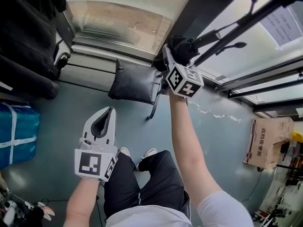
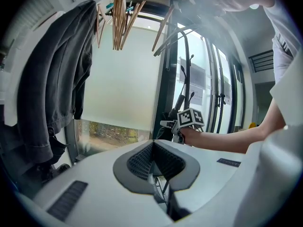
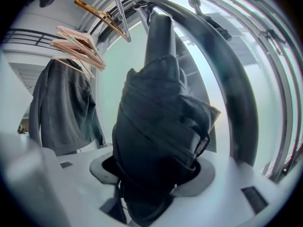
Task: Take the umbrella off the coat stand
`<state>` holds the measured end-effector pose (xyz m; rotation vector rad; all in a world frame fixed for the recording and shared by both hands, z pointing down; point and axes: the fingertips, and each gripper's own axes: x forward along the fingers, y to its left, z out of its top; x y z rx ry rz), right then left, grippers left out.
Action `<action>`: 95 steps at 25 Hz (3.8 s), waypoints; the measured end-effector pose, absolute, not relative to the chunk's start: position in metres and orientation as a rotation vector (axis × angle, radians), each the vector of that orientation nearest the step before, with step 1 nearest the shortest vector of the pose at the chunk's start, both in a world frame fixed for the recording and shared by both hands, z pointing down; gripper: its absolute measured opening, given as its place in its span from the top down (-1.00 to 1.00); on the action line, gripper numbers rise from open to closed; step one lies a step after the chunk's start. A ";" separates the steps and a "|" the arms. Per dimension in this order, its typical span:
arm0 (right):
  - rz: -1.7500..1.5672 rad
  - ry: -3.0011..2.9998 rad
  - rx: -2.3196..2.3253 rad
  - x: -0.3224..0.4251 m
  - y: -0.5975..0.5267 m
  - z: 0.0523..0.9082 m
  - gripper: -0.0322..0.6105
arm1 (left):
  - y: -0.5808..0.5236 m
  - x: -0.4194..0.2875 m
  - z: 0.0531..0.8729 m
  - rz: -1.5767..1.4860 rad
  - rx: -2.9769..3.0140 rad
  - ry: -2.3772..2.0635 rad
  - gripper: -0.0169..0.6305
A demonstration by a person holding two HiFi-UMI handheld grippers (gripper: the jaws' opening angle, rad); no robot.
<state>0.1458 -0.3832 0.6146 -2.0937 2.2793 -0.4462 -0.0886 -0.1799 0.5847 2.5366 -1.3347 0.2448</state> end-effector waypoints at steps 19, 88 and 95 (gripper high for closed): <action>-0.273 2.491 -2.100 0.138 -0.352 0.553 0.14 | -0.170 -0.071 0.532 0.158 2.565 -1.394 0.88; -0.228 2.626 -1.925 0.107 -0.384 0.394 0.13 | -0.152 -0.086 0.399 0.243 2.437 -1.529 0.88; -0.151 2.674 -1.896 0.096 -0.384 0.382 0.14 | -0.154 -0.086 0.401 0.239 2.432 -1.526 0.88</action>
